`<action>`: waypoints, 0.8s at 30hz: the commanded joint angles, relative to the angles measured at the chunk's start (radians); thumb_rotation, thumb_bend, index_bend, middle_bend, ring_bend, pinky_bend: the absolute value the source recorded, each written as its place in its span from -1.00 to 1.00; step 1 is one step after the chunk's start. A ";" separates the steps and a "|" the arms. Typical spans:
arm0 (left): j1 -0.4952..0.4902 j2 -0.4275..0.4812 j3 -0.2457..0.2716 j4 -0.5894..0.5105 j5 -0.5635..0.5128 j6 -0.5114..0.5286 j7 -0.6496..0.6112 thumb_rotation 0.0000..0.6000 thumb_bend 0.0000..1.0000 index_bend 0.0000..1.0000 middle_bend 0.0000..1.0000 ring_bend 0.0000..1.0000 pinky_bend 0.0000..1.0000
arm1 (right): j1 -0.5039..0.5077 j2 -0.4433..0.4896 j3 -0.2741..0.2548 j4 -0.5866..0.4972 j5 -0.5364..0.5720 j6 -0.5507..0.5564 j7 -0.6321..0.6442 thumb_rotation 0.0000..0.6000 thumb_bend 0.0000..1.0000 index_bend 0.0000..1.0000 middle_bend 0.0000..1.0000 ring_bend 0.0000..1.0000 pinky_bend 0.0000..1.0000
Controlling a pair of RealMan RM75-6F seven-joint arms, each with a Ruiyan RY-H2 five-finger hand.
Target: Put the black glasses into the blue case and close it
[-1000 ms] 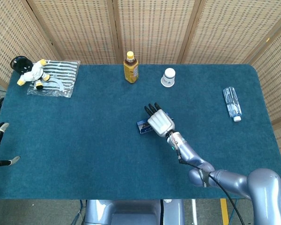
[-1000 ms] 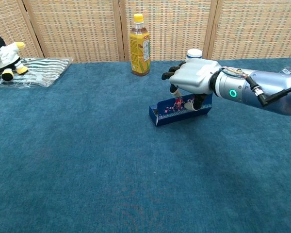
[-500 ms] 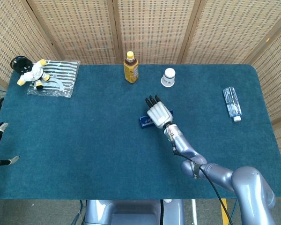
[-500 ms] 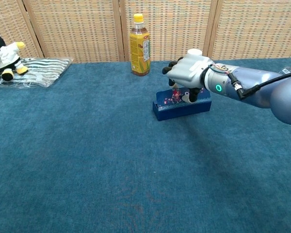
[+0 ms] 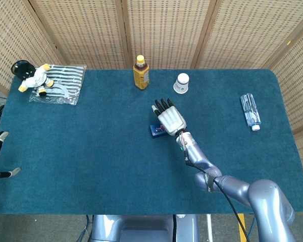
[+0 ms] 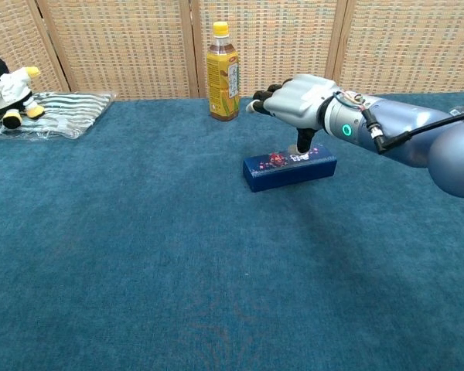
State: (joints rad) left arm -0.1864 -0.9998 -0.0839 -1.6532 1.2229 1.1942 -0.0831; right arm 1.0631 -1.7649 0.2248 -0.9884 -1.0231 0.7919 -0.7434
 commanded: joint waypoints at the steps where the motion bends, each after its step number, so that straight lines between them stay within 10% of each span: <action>1: 0.000 0.001 0.001 -0.001 0.001 0.000 0.000 1.00 -1.00 -1.00 -1.00 -1.00 -1.00 | 0.002 0.094 0.006 -0.116 0.053 -0.076 -0.001 1.00 -0.51 -1.00 -1.00 -1.00 -0.79; 5: -0.001 0.001 0.002 -0.002 0.003 -0.001 0.001 1.00 -1.00 -1.00 -1.00 -1.00 -1.00 | 0.028 0.192 -0.012 -0.223 0.140 -0.161 -0.046 1.00 -1.00 -1.00 -1.00 -1.00 -0.91; 24: -0.008 -0.002 -0.005 0.009 -0.016 -0.017 -0.003 1.00 -1.00 -1.00 -1.00 -1.00 -1.00 | 0.039 0.051 -0.055 0.041 -0.062 -0.243 0.306 1.00 -0.87 -0.96 -0.70 -1.00 -0.93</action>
State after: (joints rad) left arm -0.1936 -1.0015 -0.0880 -1.6449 1.2086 1.1787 -0.0866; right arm 1.1005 -1.6894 0.1704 -0.9803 -1.0557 0.5483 -0.4701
